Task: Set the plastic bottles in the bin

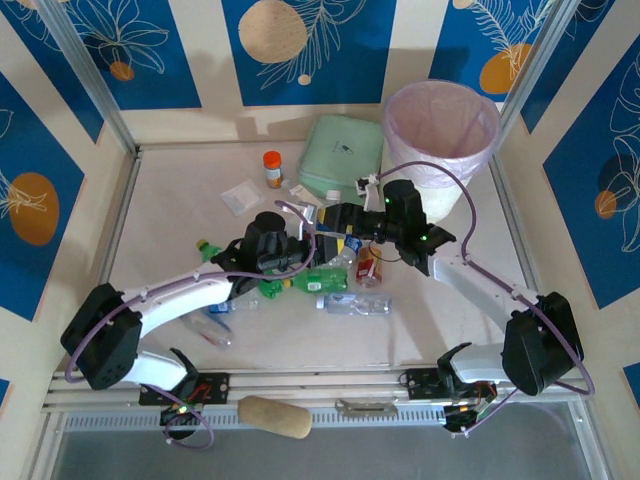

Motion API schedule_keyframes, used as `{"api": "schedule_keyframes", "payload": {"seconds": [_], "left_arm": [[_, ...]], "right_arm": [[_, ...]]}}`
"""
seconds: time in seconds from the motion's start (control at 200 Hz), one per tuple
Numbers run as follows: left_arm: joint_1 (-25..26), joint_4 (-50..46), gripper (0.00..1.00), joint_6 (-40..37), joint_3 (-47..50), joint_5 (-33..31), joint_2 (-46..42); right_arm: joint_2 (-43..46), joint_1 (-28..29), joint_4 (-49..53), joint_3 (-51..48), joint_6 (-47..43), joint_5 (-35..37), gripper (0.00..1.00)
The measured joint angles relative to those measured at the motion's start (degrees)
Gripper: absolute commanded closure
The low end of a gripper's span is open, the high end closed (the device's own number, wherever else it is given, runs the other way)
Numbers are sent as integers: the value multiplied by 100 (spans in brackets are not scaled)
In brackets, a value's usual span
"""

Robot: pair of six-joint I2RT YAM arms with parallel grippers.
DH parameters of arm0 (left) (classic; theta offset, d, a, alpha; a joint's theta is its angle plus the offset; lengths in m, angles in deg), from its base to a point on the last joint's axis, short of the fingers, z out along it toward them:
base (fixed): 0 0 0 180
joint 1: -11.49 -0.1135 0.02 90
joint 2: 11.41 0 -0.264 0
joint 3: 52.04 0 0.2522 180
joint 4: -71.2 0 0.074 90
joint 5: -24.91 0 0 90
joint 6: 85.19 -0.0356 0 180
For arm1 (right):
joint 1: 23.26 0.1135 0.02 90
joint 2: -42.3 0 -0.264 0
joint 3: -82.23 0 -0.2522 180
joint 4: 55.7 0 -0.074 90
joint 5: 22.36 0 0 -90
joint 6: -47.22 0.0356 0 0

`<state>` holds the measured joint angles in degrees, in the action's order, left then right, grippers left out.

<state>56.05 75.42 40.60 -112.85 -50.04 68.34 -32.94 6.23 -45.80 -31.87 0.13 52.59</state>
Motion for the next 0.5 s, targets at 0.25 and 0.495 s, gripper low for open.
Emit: {"api": "schedule_keyframes", "payload": {"seconds": [0.25, 0.495], "left_arm": [[-9, 48, 8, -17, 0, 151, -7], [-192, 87, 0, -11, 225, 186, -514]], "right_arm": [[-11, 0, 9, 2, -142, 90, 49], [-138, -201, 262, 229, -404, 308, 49]]}}
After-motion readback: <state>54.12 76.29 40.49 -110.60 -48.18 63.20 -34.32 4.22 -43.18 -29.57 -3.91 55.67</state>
